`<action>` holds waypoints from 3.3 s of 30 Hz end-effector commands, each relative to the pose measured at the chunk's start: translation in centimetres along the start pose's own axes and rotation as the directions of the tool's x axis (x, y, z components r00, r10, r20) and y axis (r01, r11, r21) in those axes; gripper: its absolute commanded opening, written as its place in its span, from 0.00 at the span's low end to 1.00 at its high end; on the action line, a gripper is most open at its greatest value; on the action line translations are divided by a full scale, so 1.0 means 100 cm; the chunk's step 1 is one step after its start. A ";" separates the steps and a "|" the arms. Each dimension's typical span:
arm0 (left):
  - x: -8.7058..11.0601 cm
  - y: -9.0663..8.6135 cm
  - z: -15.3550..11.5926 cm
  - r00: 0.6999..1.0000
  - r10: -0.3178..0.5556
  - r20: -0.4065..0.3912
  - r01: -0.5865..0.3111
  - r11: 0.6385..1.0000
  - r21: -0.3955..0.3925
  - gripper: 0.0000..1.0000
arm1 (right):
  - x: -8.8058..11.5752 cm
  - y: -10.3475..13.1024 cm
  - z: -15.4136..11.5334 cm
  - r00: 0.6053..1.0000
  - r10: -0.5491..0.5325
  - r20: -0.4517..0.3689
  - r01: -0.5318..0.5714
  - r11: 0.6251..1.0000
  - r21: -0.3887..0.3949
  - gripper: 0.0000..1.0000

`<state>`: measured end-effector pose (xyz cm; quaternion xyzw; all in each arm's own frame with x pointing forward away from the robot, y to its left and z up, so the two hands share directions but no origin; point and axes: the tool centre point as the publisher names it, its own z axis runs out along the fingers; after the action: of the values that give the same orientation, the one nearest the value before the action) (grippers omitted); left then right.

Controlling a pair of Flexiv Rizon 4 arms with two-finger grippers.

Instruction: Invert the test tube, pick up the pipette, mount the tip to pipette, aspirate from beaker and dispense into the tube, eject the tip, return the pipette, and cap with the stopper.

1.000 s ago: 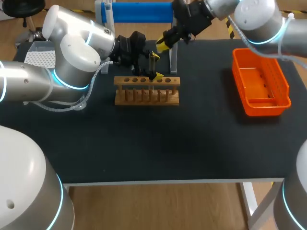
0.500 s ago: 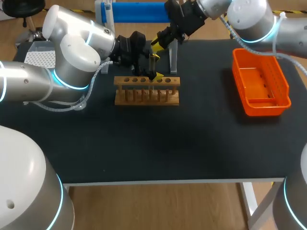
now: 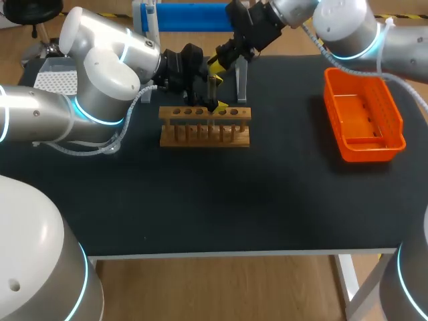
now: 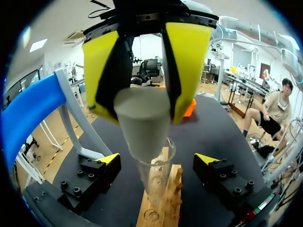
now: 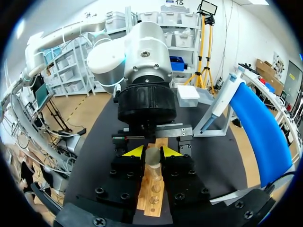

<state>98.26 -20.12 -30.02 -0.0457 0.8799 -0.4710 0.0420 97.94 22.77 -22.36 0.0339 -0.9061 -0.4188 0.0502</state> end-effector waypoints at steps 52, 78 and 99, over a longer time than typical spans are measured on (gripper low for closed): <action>-0.001 -0.001 0.000 1.000 -0.001 -0.005 0.001 1.000 -0.004 1.00 | 0.001 -0.003 0.001 1.000 0.000 0.001 0.000 1.000 -0.006 0.00; -0.001 -0.001 0.000 1.000 -0.001 -0.005 0.001 1.000 -0.004 1.00 | -0.005 0.004 0.000 1.000 -0.016 0.005 0.016 1.000 0.001 0.00; -0.001 -0.001 0.000 1.000 -0.001 -0.005 0.001 1.000 -0.004 1.00 | -0.001 0.003 -0.008 1.000 0.024 -0.009 -0.023 1.000 0.009 0.00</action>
<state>98.26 -20.12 -30.02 -0.0457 0.8799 -0.4710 0.0421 98.28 22.63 -21.89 0.0258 -0.9077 -0.4146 0.0596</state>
